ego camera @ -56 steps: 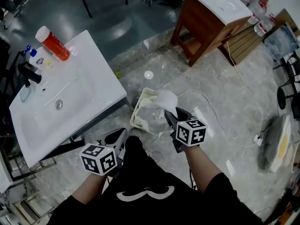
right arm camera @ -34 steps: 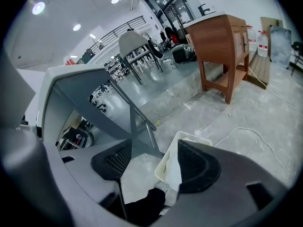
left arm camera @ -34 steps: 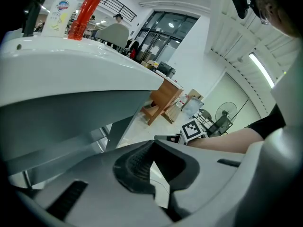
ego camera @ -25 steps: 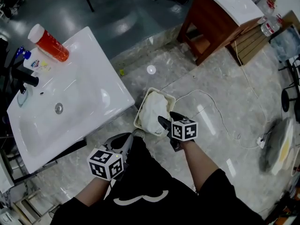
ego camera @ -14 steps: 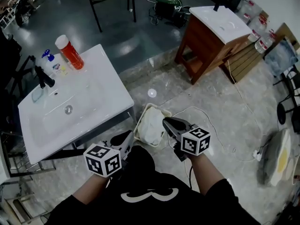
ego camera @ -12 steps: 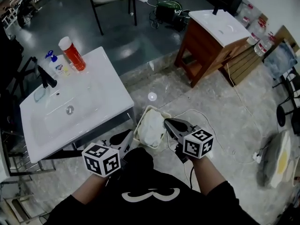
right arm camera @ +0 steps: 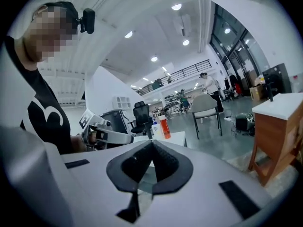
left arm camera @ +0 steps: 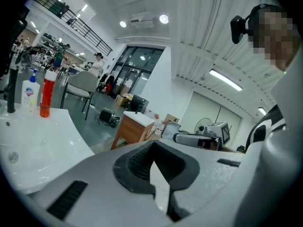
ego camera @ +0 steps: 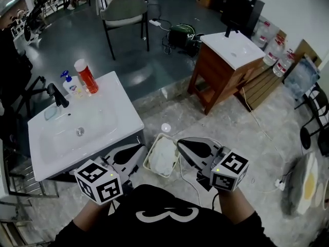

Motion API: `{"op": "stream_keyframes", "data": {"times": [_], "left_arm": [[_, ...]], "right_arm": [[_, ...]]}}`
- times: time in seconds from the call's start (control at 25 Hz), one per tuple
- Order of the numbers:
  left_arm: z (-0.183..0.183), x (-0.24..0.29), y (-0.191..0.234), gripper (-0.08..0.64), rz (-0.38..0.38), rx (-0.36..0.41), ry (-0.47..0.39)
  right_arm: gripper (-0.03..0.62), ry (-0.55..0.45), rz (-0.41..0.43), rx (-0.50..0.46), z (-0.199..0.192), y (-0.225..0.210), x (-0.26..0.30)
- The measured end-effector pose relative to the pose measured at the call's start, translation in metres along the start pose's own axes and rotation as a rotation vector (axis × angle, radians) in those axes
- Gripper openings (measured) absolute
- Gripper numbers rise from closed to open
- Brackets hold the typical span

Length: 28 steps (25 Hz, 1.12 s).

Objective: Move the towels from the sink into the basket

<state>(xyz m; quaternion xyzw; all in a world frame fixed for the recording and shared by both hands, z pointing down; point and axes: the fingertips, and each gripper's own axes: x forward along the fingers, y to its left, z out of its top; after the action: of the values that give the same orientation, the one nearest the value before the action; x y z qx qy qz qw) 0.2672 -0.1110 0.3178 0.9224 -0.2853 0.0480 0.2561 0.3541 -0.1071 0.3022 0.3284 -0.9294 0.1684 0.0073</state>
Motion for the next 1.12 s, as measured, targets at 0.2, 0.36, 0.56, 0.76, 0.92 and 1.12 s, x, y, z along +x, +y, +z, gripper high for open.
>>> {"op": "stream_keyframes", "data": {"times": [0.2, 0.36, 0.56, 0.76, 0.92, 1.12], "left_arm": [[0.023, -0.012, -0.038, 0.005, -0.052, 0.067, -0.051], [0.029, -0.018, -0.05, 0.005, -0.054, 0.087, -0.07], [0.031, -0.022, -0.06, 0.005, -0.038, 0.15, -0.071], [0.028, -0.021, -0.068, 0.005, -0.028, 0.203, -0.06], [0.026, -0.022, -0.072, 0.005, -0.028, 0.206, -0.053], [0.021, -0.02, -0.074, 0.005, -0.03, 0.23, -0.043]], "right_arm": [[0.003, -0.005, -0.004, -0.146, 0.025, 0.03, -0.017], [0.003, -0.015, -0.012, -0.184, 0.032, 0.042, -0.021], [0.003, -0.02, -0.021, -0.199, 0.036, 0.051, -0.026], [0.003, -0.012, -0.033, -0.207, 0.033, 0.055, -0.032], [0.003, -0.013, -0.036, -0.194, 0.031, 0.057, -0.037], [0.003, -0.001, -0.051, -0.195, 0.026, 0.054, -0.045]]}}
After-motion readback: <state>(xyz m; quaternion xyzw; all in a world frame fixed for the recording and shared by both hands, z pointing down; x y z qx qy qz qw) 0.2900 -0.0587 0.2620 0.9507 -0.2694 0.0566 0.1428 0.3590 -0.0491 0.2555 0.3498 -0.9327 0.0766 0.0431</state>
